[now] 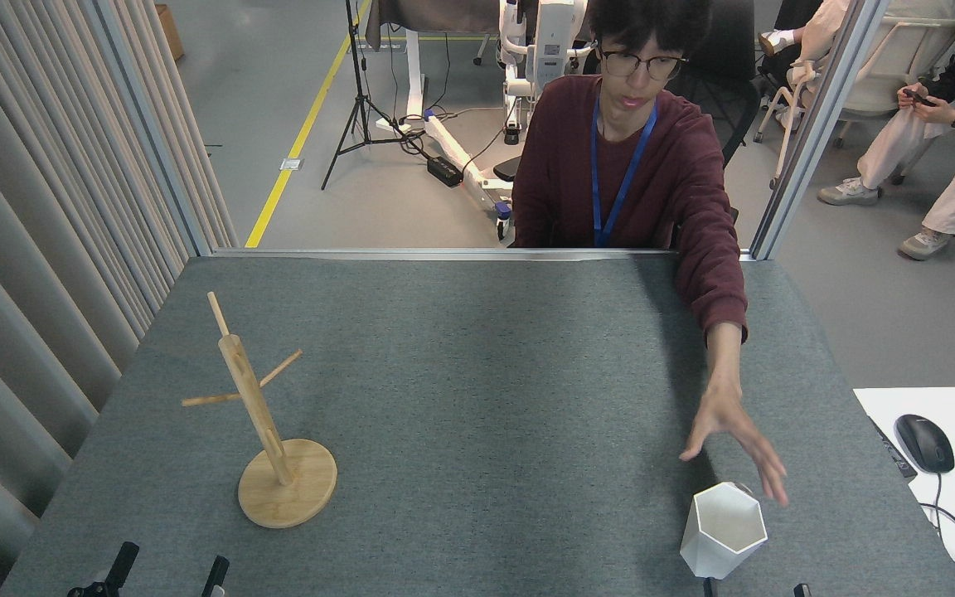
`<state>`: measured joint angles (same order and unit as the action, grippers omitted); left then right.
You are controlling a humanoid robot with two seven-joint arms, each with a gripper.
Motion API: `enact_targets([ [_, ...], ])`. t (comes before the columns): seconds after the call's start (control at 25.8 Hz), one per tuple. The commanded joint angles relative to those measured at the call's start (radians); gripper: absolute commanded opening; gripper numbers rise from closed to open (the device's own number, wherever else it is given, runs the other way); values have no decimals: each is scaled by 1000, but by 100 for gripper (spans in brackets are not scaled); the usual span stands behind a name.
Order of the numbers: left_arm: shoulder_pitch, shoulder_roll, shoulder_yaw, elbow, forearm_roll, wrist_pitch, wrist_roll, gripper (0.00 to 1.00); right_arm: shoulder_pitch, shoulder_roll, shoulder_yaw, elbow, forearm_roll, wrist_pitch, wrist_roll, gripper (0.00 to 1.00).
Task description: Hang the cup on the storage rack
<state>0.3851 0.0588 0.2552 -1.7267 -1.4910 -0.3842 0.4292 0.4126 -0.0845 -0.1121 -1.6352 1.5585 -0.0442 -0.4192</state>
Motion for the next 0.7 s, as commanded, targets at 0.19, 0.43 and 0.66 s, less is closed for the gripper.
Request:
enact_targets([
  [0.19,0,0,7,2,2,7,-4,100,-6,0,-1,9,-2,3,7,100],
  [0.43,0,0,12,1,3,7,-4,100,-90,-3,0,97,-3,1,26,100],
  [0.66,0,1,39,2,3,7,-4,100,-179,-17,2,181,-3,0,37,100],
])
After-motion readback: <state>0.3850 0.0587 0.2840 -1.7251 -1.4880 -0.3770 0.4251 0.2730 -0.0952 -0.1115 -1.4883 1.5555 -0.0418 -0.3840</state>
